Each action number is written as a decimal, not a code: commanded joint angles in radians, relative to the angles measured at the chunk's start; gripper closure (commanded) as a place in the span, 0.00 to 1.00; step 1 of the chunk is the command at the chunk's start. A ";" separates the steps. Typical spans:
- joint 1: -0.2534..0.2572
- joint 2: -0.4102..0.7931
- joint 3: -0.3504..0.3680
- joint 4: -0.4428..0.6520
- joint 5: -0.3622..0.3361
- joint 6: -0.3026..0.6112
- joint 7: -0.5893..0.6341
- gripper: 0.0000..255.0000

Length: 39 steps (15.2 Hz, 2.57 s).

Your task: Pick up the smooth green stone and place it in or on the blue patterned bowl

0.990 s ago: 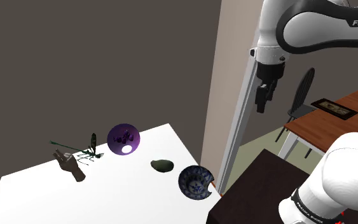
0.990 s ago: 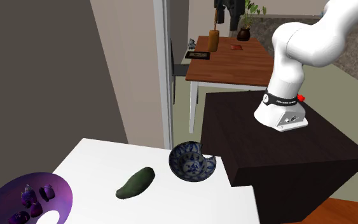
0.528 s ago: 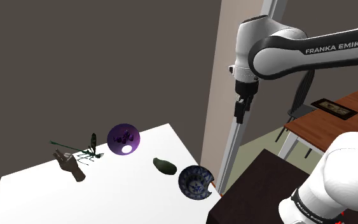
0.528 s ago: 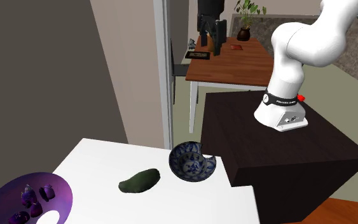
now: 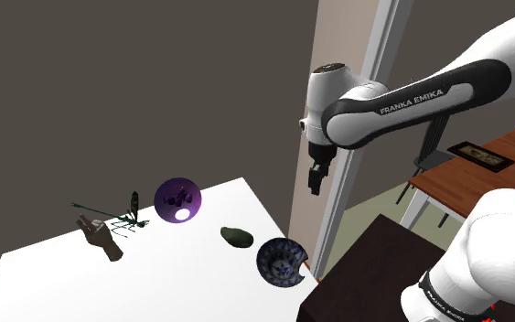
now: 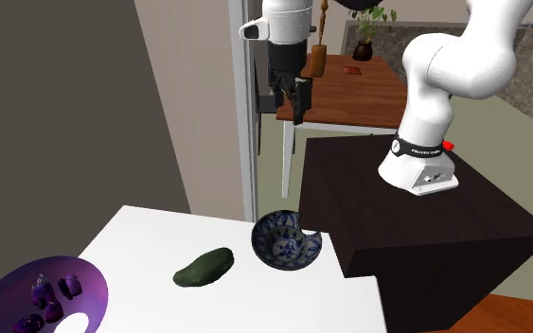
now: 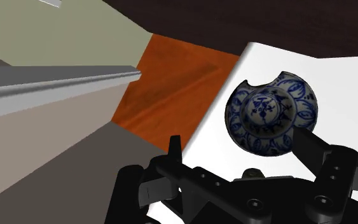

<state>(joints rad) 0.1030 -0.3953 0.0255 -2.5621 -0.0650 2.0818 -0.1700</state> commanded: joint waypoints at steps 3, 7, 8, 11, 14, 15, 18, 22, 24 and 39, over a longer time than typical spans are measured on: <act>0.019 0.147 0.016 0.024 0.000 0.143 -0.008 0.00; 0.036 0.299 0.034 0.072 -0.009 0.265 -0.011 0.00; 0.040 0.338 0.039 0.087 -0.013 0.293 -0.010 0.00; 0.052 0.453 0.052 0.139 -0.029 0.368 -0.007 0.00; 0.067 0.567 0.061 0.202 -0.051 0.432 -0.001 0.00; 0.073 0.605 0.064 0.226 -0.059 0.451 0.001 0.00; 0.092 0.717 0.068 0.301 -0.085 0.499 0.009 0.00; 0.123 0.864 0.068 0.417 -0.117 0.546 0.016 0.00; 0.140 0.936 0.067 0.481 -0.132 0.562 0.016 0.00; 0.179 1.150 0.049 0.638 -0.164 0.634 0.023 0.00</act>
<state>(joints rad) 0.2818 0.7539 0.0746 -1.9247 -0.2287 2.7148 -0.1470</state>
